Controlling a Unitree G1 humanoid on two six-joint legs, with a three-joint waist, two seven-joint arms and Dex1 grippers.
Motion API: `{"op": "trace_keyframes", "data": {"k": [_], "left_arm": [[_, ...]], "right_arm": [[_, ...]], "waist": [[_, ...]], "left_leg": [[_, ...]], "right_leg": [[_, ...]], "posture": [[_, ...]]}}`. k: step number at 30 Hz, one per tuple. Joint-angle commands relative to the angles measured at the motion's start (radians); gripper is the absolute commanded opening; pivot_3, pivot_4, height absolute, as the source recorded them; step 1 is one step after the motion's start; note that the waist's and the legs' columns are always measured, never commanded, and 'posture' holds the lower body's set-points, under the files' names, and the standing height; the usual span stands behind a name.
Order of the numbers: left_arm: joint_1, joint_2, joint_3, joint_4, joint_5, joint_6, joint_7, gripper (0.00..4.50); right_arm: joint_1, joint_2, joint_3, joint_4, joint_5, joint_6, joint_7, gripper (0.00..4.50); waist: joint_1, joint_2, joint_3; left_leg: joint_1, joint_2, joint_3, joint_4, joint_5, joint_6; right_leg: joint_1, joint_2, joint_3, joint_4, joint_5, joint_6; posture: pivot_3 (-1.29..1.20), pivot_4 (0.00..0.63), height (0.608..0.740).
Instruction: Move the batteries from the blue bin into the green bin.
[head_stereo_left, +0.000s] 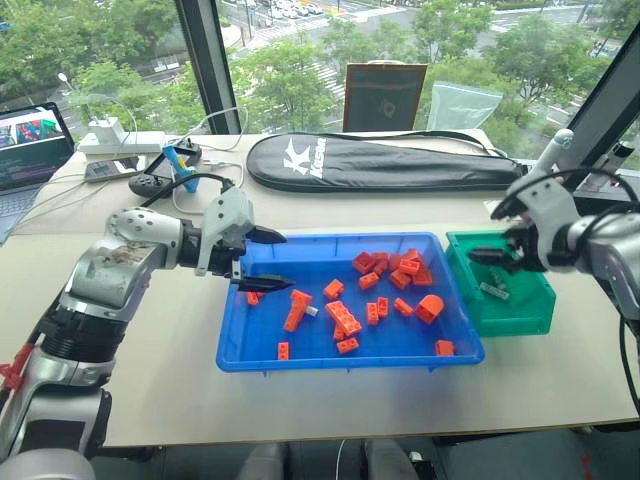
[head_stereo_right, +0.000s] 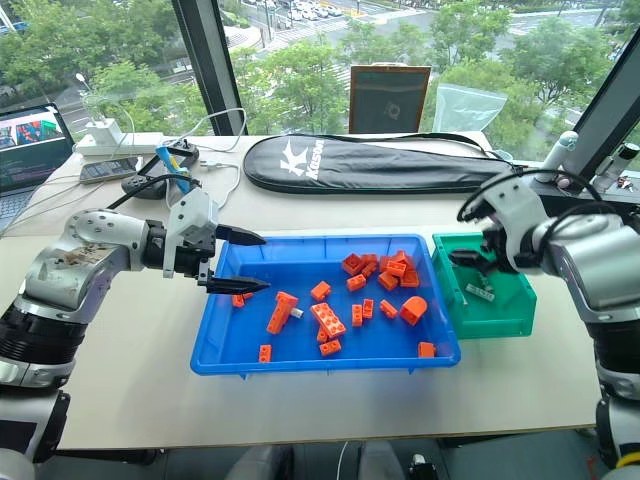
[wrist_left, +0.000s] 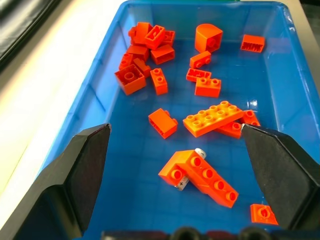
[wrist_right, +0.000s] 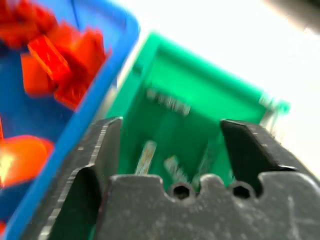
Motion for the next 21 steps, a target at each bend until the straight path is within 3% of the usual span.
{"op": "trace_keyframes", "data": {"k": [1, 7, 13, 21], "left_arm": [[0.013, 0.043, 0.054, -0.026, 0.020, -0.002, 0.033, 4.50], [0.046, 0.080, 0.088, -0.047, 0.026, 0.012, 0.062, 4.50], [0.095, 0.109, 0.131, -0.109, 0.003, 0.054, 0.090, 4.50], [0.125, 0.116, 0.156, -0.153, -0.008, 0.088, 0.111, 4.50]], "right_arm": [[-0.049, 0.147, 0.076, -0.156, 0.061, -0.114, 0.055, 4.31], [-0.029, 0.234, 0.292, -0.187, 0.031, -0.204, 0.166, 4.31], [-0.050, 0.333, 0.378, -0.136, 0.011, -0.259, 0.222, 4.31], [-0.104, 0.352, 0.536, 0.020, -0.183, -0.590, 0.365, 4.31]], "waist": [[-0.005, 0.000, 0.000], [0.018, 0.000, 0.000], [0.015, -0.001, 0.000], [0.007, -0.001, 0.000]], "left_leg": [[0.001, 0.001, 0.000, 0.000, 0.000, 0.000], [-0.004, 0.001, -0.004, 0.002, 0.000, 0.000], [-0.004, 0.001, -0.005, 0.003, 0.000, 0.000], [-0.003, 0.002, -0.004, 0.003, 0.000, -0.001]], "right_leg": [[0.000, 0.001, 0.000, 0.000, 0.000, 0.000], [-0.001, 0.003, -0.001, 0.001, 0.000, 0.000], [-0.001, 0.003, -0.001, 0.001, 0.000, 0.000], [-0.002, 0.004, -0.001, 0.003, 0.000, 0.000]], "posture": [[0.00, 0.150, 0.740], [0.00, 0.150, 0.740], [0.00, 0.150, 0.740], [0.00, 0.150, 0.740]]}}
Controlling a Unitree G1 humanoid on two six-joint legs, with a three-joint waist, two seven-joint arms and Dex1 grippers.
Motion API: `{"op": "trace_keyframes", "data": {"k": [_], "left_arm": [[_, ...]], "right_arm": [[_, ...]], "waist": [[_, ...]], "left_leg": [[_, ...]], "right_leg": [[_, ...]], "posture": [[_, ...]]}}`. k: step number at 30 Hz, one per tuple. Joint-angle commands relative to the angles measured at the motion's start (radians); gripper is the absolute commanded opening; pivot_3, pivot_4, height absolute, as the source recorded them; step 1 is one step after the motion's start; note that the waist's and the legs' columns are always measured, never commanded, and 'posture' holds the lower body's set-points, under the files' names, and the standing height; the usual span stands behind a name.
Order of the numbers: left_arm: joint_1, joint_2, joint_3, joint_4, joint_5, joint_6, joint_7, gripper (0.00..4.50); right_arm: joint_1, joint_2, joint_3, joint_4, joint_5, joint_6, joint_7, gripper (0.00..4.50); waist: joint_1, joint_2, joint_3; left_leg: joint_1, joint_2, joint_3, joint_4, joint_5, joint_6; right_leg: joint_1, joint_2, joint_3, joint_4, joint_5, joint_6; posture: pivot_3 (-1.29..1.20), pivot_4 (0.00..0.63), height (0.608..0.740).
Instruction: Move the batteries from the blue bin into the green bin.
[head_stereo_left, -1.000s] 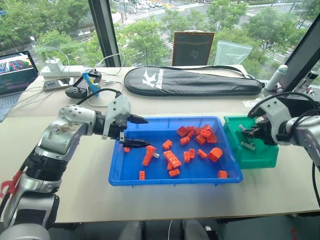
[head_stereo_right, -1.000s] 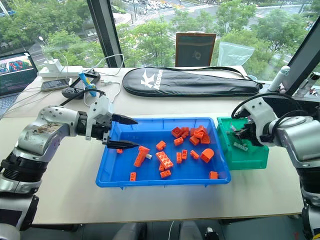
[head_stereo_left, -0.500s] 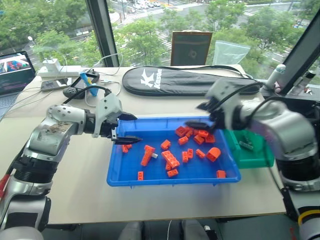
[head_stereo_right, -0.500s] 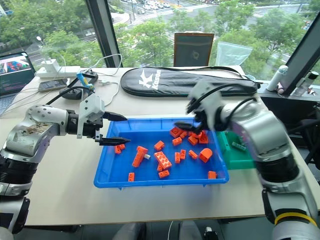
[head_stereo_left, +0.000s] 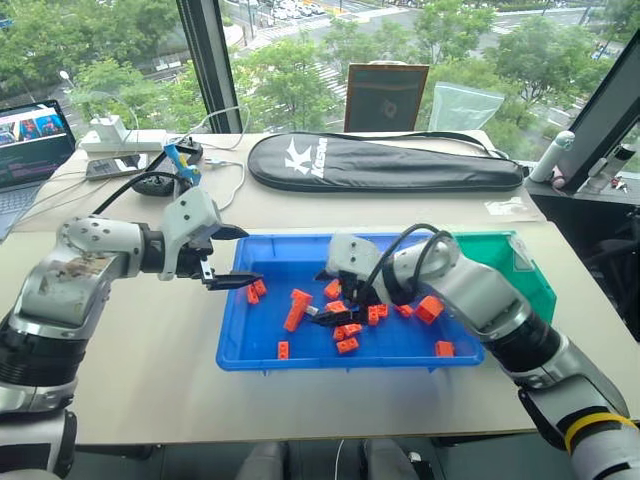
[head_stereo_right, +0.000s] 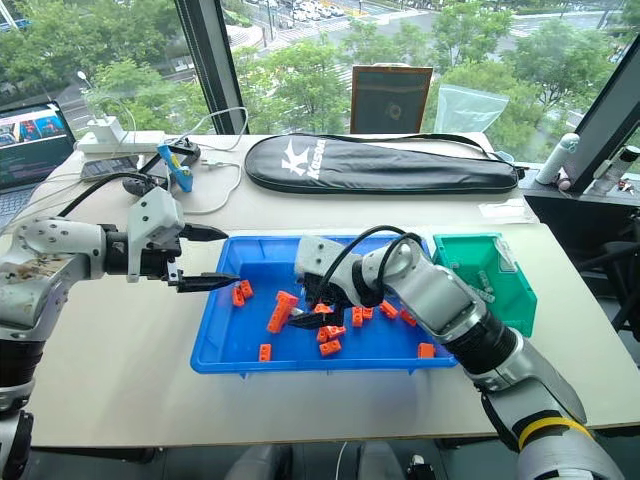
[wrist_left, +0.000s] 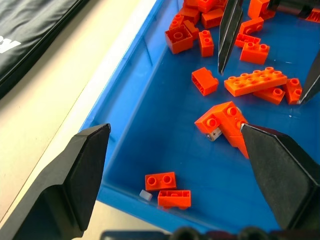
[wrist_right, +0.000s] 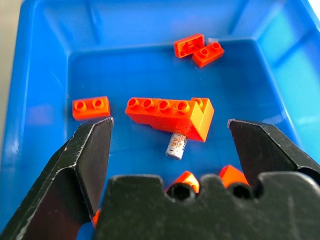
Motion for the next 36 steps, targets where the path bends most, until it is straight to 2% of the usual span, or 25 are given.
{"op": "trace_keyframes", "data": {"k": [1, 9, 17, 18, 19, 28, 36], "left_arm": [[0.000, 0.017, 0.036, -0.031, -0.015, 0.009, 0.015, 4.50], [0.026, 0.022, 0.054, -0.065, -0.031, 0.027, 0.038, 4.50], [0.056, 0.037, 0.077, -0.091, -0.045, 0.037, 0.054, 4.50], [0.058, 0.038, 0.078, -0.093, -0.046, 0.038, 0.055, 4.50], [0.060, 0.039, 0.079, -0.095, -0.047, 0.039, 0.057, 4.50], [0.059, 0.038, 0.073, -0.090, -0.049, 0.031, 0.068, 4.50], [0.051, 0.030, 0.062, -0.081, -0.046, 0.023, 0.072, 4.50]], "right_arm": [[-0.046, 0.024, 0.017, 0.081, -0.077, -0.173, 0.065, 4.31], [-0.111, 0.123, 0.021, 0.350, -0.188, -0.440, 0.147, 4.31], [-0.110, 0.186, 0.007, 0.452, -0.247, -0.554, 0.186, 4.31], [-0.109, 0.191, 0.005, 0.459, -0.251, -0.560, 0.189, 3.81], [-0.108, 0.195, 0.002, 0.465, -0.256, -0.565, 0.193, 3.65], [-0.101, 0.207, -0.023, 0.473, -0.277, -0.582, 0.213, 0.52], [-0.134, 0.170, -0.123, 0.395, -0.221, -0.496, 0.258, 0.43]], "waist": [[-0.001, 0.000, 0.000], [-0.002, 0.000, 0.000], [-0.003, 0.000, 0.000], [-0.003, 0.000, 0.000], [-0.002, 0.000, 0.000], [-0.002, 0.000, 0.000], [-0.001, 0.000, 0.000]], "left_leg": [[0.000, 0.000, 0.000, 0.000, 0.000, 0.000], [0.001, 0.003, -0.001, 0.000, 0.001, -0.001], [0.001, 0.003, -0.001, -0.001, 0.001, -0.003], [0.001, 0.003, -0.002, -0.001, 0.002, -0.003], [0.001, 0.003, -0.002, -0.001, 0.002, -0.003], [0.002, 0.003, -0.002, -0.001, 0.002, -0.003], [0.003, 0.003, -0.002, -0.002, 0.002, -0.004]], "right_leg": [[0.000, 0.000, 0.000, 0.000, 0.000, 0.000], [0.000, 0.003, 0.000, 0.001, 0.000, 0.000], [-0.001, 0.004, 0.000, 0.001, 0.001, -0.002], [-0.001, 0.004, 0.000, 0.001, 0.001, -0.002], [0.000, 0.004, 0.000, 0.001, 0.001, -0.002], [0.000, 0.005, 0.000, 0.002, 0.001, -0.002], [0.000, 0.004, 0.001, 0.002, 0.001, -0.002]], "posture": [[0.00, 0.150, 0.740], [0.00, 0.150, 0.740], [0.00, 0.150, 0.740], [0.00, 0.150, 0.740], [0.00, 0.150, 0.740], [0.00, 0.150, 0.740], [0.00, 0.150, 0.740]]}}
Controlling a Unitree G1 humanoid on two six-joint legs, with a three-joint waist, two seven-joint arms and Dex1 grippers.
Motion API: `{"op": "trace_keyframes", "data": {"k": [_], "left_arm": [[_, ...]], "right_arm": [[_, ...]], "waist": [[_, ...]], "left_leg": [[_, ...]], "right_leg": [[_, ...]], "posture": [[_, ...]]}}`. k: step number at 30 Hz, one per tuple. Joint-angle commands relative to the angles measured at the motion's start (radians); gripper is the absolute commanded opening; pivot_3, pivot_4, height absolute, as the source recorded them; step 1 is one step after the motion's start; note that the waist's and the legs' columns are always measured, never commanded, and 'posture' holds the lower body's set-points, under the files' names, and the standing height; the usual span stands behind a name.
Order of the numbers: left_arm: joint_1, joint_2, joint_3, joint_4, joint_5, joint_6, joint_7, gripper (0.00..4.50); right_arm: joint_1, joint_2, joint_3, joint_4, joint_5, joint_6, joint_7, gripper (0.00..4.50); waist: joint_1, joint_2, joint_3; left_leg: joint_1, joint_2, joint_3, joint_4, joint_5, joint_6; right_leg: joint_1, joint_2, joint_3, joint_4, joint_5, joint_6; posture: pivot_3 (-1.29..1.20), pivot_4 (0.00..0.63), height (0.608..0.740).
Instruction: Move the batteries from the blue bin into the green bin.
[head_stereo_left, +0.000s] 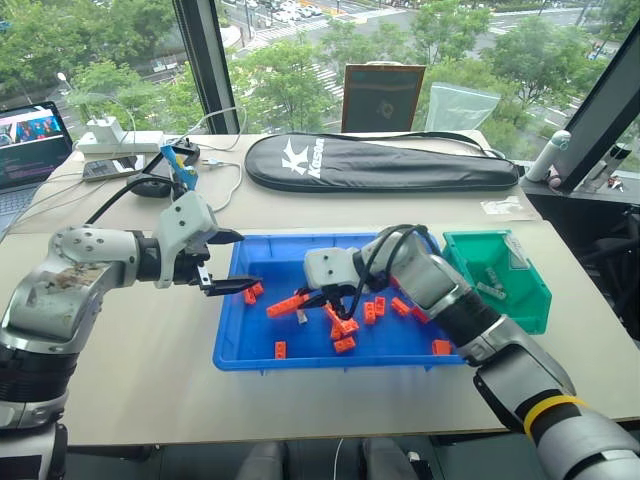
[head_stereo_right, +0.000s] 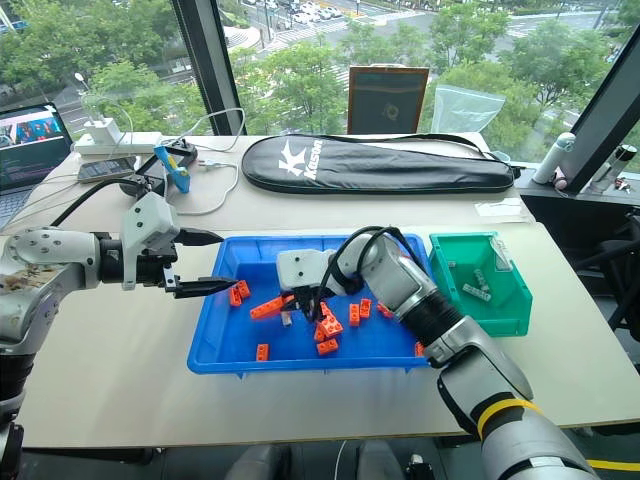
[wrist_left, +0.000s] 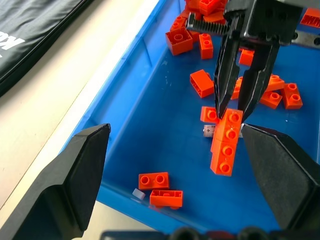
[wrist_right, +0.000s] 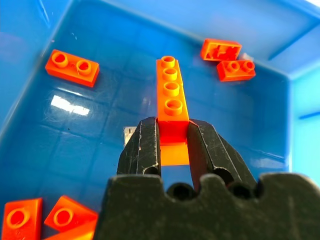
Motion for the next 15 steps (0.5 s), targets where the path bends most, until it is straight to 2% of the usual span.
{"op": "trace_keyframes", "data": {"k": [1, 4, 13, 14, 15], "left_arm": [[-0.013, 0.006, 0.021, -0.014, -0.004, -0.014, 0.007, 4.50], [-0.019, 0.000, 0.014, -0.009, -0.004, -0.018, 0.007, 4.50], [-0.055, -0.019, -0.018, 0.028, 0.006, -0.039, -0.005, 4.50], [-0.058, -0.021, -0.021, 0.031, 0.008, -0.041, -0.007, 4.50], [-0.060, -0.022, -0.022, 0.034, 0.009, -0.042, -0.008, 4.50]], "right_arm": [[-0.042, -0.032, -0.099, -0.072, 0.051, 0.057, 0.019, 0.43], [-0.053, -0.101, -0.157, -0.083, 0.051, 0.110, 0.019, 0.43], [0.007, -0.235, -0.215, -0.080, 0.017, 0.219, -0.021, 0.43], [0.010, -0.236, -0.217, -0.085, 0.019, 0.231, -0.025, 0.93], [0.012, -0.238, -0.217, -0.089, 0.021, 0.239, -0.028, 1.23]], "waist": [[-0.001, 0.000, 0.000], [0.000, 0.000, 0.000], [0.001, 0.000, 0.000], [0.001, 0.000, 0.000], [-0.001, 0.000, 0.000]], "left_leg": [[0.000, 0.000, 0.000, 0.000, 0.000, 0.000], [0.000, 0.000, 0.000, 0.000, 0.000, 0.000], [0.000, 0.000, 0.001, 0.000, 0.000, 0.000], [0.000, 0.000, 0.001, 0.000, 0.000, 0.000], [0.000, 0.000, 0.001, 0.000, 0.000, 0.000]], "right_leg": [[0.000, 0.000, 0.000, 0.000, 0.000, 0.000], [0.000, 0.000, 0.000, 0.000, 0.000, 0.000], [0.000, 0.000, 0.000, -0.001, 0.000, 0.000], [0.000, 0.000, 0.000, -0.001, 0.000, -0.001], [0.000, 0.000, 0.001, -0.001, 0.000, -0.001]], "posture": [[0.00, 0.150, 0.740], [0.00, 0.150, 0.740], [0.00, 0.150, 0.740], [0.00, 0.150, 0.740], [0.00, 0.150, 0.740]]}}
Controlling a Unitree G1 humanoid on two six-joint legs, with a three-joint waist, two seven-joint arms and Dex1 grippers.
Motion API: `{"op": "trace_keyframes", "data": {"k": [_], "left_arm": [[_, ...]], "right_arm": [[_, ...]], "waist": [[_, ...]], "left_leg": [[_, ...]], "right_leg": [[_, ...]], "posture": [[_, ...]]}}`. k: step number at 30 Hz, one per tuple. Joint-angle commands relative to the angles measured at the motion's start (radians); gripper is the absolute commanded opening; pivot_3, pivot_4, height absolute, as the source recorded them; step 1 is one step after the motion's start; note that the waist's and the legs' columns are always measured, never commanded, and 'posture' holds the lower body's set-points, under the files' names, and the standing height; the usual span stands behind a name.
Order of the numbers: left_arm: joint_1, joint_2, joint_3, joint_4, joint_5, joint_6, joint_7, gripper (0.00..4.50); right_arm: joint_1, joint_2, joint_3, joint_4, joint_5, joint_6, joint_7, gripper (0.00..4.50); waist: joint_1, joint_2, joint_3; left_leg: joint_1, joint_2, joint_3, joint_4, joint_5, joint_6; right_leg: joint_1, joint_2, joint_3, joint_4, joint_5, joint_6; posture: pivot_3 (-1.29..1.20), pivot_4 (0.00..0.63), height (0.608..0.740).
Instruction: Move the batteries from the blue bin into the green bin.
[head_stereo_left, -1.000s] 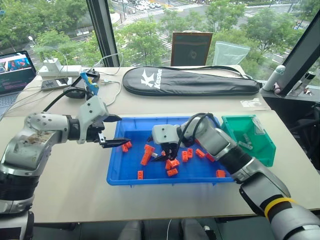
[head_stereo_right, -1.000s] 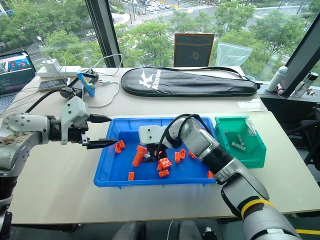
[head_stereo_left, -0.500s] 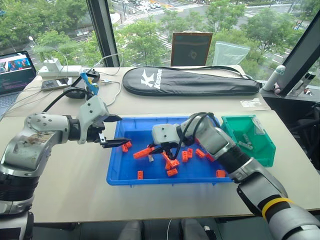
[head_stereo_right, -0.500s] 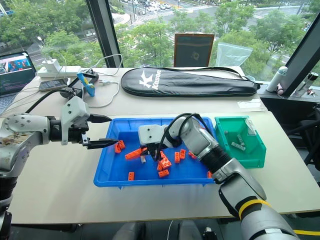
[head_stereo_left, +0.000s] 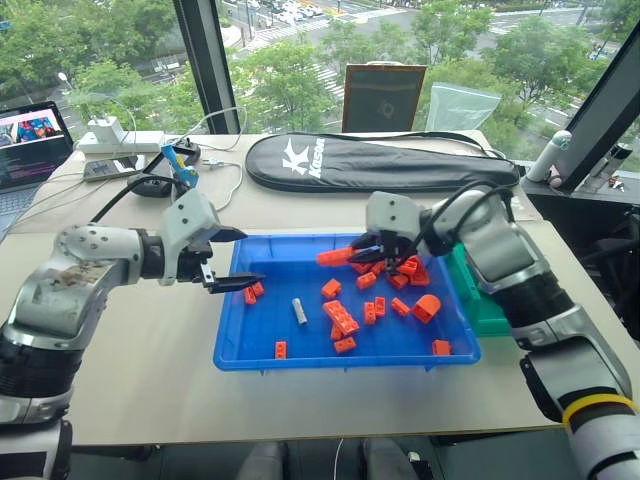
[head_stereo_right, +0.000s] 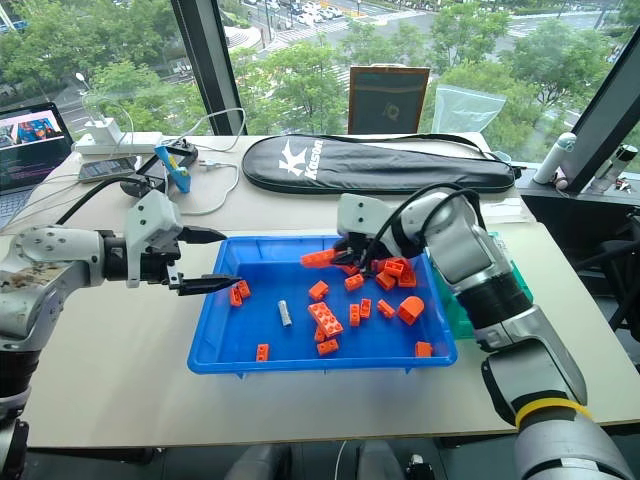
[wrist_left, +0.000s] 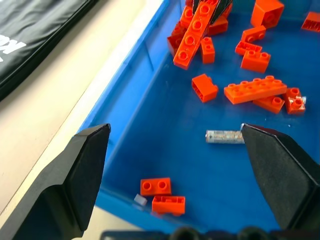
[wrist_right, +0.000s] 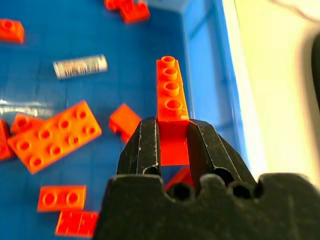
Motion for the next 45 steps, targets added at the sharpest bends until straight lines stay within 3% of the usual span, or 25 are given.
{"op": "trace_keyframes", "data": {"k": [1, 7, 10, 16, 21, 40, 43, 45], "left_arm": [[-0.026, 0.001, 0.001, 0.007, 0.007, -0.026, -0.007, 4.50], [-0.034, 0.004, -0.001, 0.015, 0.010, -0.030, -0.015, 4.50], [-0.031, 0.010, 0.004, 0.013, 0.011, -0.028, -0.016, 4.50], [-0.016, 0.021, 0.019, -0.007, 0.006, -0.014, -0.008, 4.50], [-0.011, 0.029, 0.024, -0.011, 0.003, -0.010, -0.005, 4.50], [-0.004, 0.026, 0.025, -0.022, 0.004, -0.011, 0.007, 4.50], [-0.004, 0.024, 0.025, -0.022, 0.004, -0.013, 0.007, 4.50], [-0.004, 0.024, 0.024, -0.021, 0.005, -0.014, 0.008, 4.50]], "right_arm": [[-0.001, -0.015, -0.044, -0.048, 0.006, 0.048, -0.017, 1.56], [-0.007, 0.020, -0.058, -0.126, 0.046, 0.135, -0.033, 3.52], [-0.004, 0.100, -0.055, -0.190, 0.085, 0.233, -0.068, 4.47], [0.048, 0.230, 0.043, -0.305, 0.128, 0.497, -0.127, 4.47], [0.067, 0.285, 0.099, -0.279, 0.112, 0.586, -0.205, 4.47], [0.066, 0.370, 0.186, -0.105, 0.055, 0.527, -0.329, 4.47], [0.064, 0.366, 0.195, -0.106, 0.047, 0.522, -0.325, 3.80], [0.064, 0.362, 0.200, -0.108, 0.043, 0.519, -0.321, 3.05]], "waist": [[-0.003, 0.000, 0.000], [-0.003, 0.000, 0.000], [-0.004, 0.000, 0.000], [0.000, 0.000, 0.000], [0.001, 0.000, 0.000], [-0.002, 0.000, 0.000], [-0.002, 0.000, 0.000], [-0.002, 0.000, 0.000]], "left_leg": [[0.000, 0.000, 0.000, 0.000, 0.000, 0.000], [0.000, 0.000, 0.001, 0.000, 0.000, 0.000], [0.000, 0.000, 0.000, 0.000, 0.000, 0.000], [0.000, 0.000, -0.001, 0.000, 0.000, 0.000], [0.000, 0.000, -0.001, 0.000, 0.000, 0.000], [0.001, 0.000, -0.001, -0.001, 0.000, 0.000], [0.001, 0.000, -0.001, -0.001, 0.000, 0.000], [0.002, 0.000, -0.001, -0.001, 0.000, 0.000]], "right_leg": [[0.000, 0.000, 0.001, 0.000, 0.000, 0.000], [0.000, 0.000, 0.001, 0.000, 0.000, 0.000], [0.000, 0.000, 0.001, 0.000, 0.000, 0.000], [0.000, 0.000, 0.001, 0.001, 0.000, -0.001], [0.000, 0.000, 0.001, 0.001, 0.000, -0.001], [0.000, 0.001, 0.001, 0.001, 0.000, -0.001], [0.000, 0.001, 0.001, 0.001, 0.000, -0.001], [0.000, 0.001, 0.001, 0.001, 0.000, -0.001]], "posture": [[0.00, 0.150, 0.740], [0.00, 0.150, 0.740], [0.00, 0.150, 0.740], [0.00, 0.150, 0.740], [0.00, 0.150, 0.740], [0.00, 0.150, 0.740], [0.00, 0.150, 0.740], [0.00, 0.150, 0.740]]}}
